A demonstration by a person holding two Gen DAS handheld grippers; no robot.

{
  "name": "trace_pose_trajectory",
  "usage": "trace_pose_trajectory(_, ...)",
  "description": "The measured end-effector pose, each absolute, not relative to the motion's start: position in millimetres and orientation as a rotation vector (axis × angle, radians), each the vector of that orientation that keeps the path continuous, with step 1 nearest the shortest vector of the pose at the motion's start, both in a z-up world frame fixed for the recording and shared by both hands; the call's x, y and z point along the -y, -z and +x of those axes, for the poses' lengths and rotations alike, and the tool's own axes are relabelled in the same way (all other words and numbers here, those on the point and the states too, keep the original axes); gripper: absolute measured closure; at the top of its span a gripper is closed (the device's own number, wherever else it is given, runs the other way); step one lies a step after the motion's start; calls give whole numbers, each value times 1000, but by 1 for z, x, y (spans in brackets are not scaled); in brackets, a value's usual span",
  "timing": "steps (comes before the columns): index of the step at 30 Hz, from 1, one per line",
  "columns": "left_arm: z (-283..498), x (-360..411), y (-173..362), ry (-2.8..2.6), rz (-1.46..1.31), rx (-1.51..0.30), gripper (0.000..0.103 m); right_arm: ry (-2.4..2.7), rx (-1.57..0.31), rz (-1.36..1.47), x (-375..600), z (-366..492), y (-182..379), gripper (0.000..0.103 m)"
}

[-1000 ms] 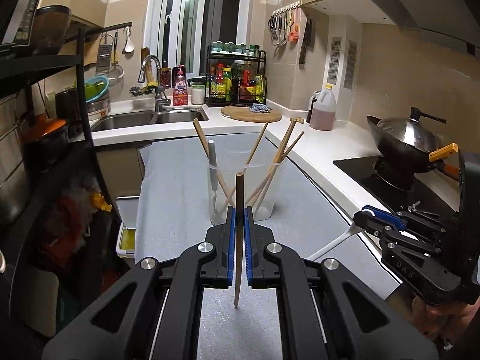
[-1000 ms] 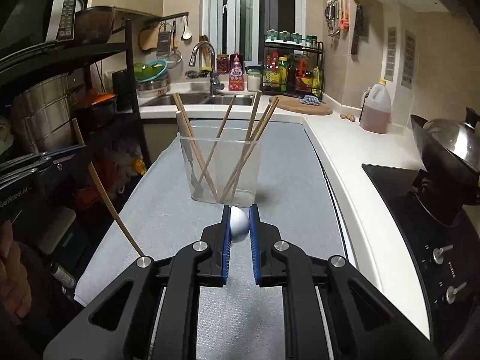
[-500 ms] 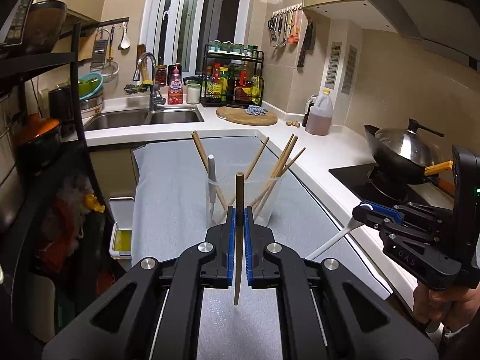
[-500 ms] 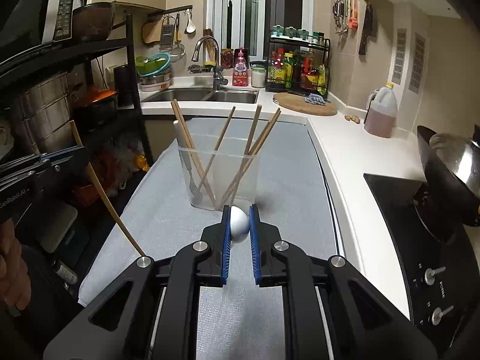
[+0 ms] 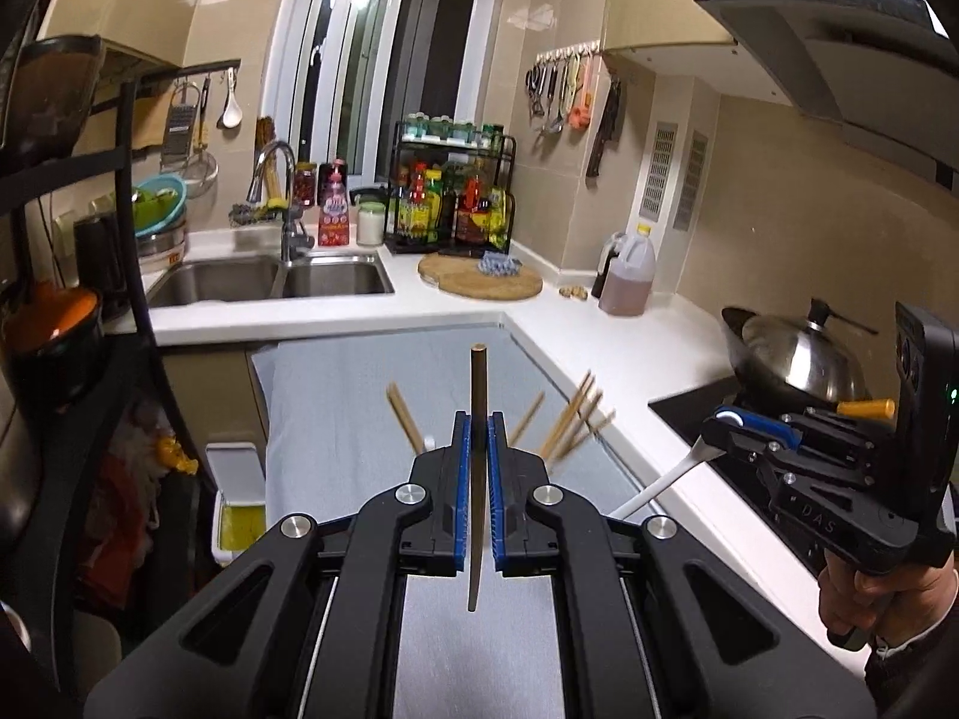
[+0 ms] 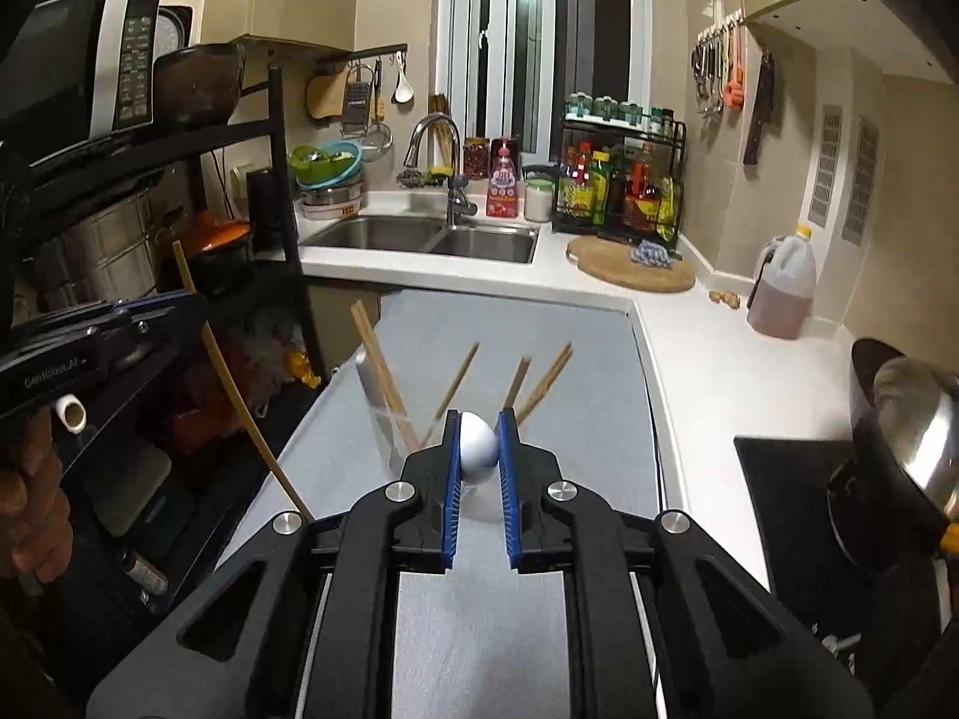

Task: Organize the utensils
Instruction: 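Carry the chopstick and spoon upright above the clear container with both grippers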

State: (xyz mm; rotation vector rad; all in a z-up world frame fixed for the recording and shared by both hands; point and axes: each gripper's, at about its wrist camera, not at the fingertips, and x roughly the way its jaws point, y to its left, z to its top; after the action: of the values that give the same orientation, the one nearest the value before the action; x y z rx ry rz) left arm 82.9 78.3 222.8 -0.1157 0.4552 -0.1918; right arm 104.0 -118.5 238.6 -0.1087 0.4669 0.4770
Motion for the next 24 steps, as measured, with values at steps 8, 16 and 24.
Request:
trace_pose_trajectory(8,122,-73,-271,209,-106,-354,97,-468,-392,-100,111,139,-281,91)
trace_pose_trajectory(16,174,-63,-248,206,-103,-395,97,-443,-415,-140,89,179,-266,91)
trace_pose_trajectory(24,211,-67,-198,201,-111,-487,97,-447,-484,-157,72,214,-228,91)
